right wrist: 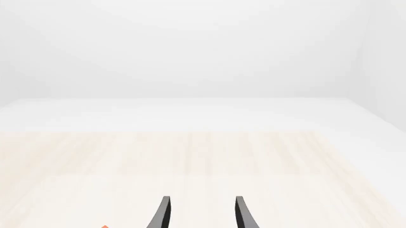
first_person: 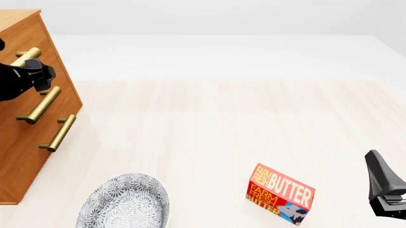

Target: Put the chocolate pudding in the top drawer of the cabinet and close it.

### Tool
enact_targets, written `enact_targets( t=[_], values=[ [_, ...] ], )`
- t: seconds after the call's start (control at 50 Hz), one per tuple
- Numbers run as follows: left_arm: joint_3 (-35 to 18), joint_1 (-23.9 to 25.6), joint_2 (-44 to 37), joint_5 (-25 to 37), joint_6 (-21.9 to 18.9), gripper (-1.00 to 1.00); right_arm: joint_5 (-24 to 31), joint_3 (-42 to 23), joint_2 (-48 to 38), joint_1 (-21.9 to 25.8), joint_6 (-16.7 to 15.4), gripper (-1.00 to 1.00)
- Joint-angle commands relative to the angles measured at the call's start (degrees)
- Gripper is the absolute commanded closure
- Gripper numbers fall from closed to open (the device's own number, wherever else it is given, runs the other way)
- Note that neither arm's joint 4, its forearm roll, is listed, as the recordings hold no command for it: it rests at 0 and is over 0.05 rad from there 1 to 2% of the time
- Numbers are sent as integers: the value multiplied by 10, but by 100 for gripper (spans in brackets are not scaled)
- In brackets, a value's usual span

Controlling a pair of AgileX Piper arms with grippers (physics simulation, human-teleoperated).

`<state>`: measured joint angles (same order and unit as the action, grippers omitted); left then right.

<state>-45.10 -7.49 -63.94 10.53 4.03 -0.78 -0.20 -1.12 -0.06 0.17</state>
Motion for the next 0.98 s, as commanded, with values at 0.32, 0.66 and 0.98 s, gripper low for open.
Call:
enact_targets(
  t=[0.32,0.66,0.98],
  values=[
    [12,-15,111,60,86,-100,0,0,0,0,0,-100],
    [8,11,200,119,108,-100,0,0,0,0,0,-100],
    [-10,28,257,171,114,-100,0,0,0,0,0,-100]
  ],
)
